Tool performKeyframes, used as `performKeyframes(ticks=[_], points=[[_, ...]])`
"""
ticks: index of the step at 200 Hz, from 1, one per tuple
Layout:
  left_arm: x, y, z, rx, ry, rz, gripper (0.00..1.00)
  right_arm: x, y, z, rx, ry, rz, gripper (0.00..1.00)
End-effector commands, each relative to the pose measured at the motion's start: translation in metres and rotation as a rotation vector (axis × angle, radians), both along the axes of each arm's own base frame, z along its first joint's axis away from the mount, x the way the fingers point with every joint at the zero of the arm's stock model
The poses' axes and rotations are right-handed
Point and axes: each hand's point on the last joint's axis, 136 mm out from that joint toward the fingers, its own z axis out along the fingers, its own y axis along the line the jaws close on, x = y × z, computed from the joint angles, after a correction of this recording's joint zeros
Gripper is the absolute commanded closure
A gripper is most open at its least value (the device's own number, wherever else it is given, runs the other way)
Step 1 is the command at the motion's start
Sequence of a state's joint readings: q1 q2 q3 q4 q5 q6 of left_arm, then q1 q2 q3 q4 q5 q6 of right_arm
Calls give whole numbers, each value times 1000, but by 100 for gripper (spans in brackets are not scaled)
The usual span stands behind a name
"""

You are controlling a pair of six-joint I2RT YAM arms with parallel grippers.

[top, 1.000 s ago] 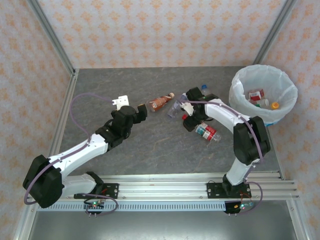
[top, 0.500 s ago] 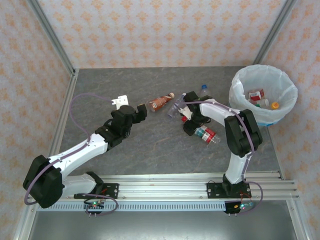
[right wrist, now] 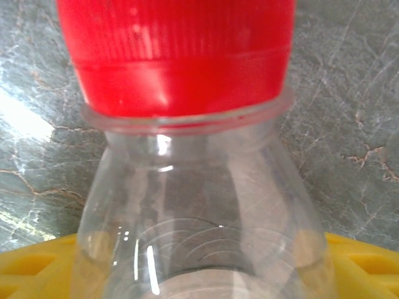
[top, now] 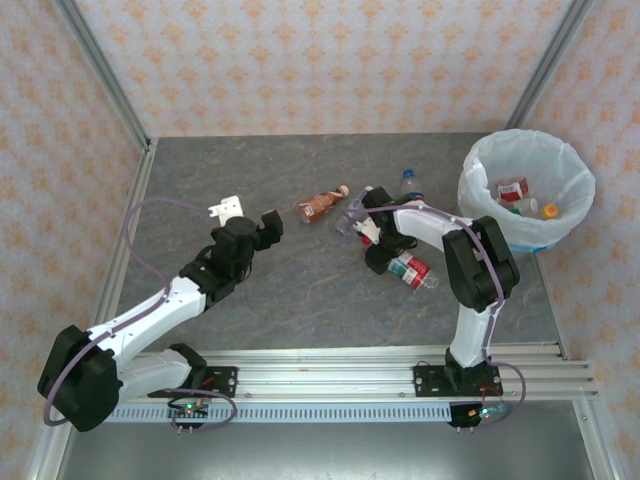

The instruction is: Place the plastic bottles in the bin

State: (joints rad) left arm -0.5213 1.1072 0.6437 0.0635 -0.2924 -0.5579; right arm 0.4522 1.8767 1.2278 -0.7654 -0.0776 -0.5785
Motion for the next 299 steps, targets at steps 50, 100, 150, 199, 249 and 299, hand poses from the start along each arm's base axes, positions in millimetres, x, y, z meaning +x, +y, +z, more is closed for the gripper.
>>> performKeyframes(ticks=[50,100,150,199,249,299], points=[[4,-6,-1,-118,-4,-32,0,0,-16,-19,-162,-54,23,31],[6,-11,-1,-98,15,-65,0,-4,-11,-19,-133,-35,15,37],[7,-11,-3,-95,21,-62,0,-1,-8,-1,-110,-62,15,47],[7,-11,-6,-93,29,-59,0,4,-4,27,-71,-121,5,48],[8,-10,-5,-87,29,-55,0,7,-4,55,-33,-199,-19,49],[11,-15,-5,-92,36,-73,0,7,5,96,86,-319,-41,49]])
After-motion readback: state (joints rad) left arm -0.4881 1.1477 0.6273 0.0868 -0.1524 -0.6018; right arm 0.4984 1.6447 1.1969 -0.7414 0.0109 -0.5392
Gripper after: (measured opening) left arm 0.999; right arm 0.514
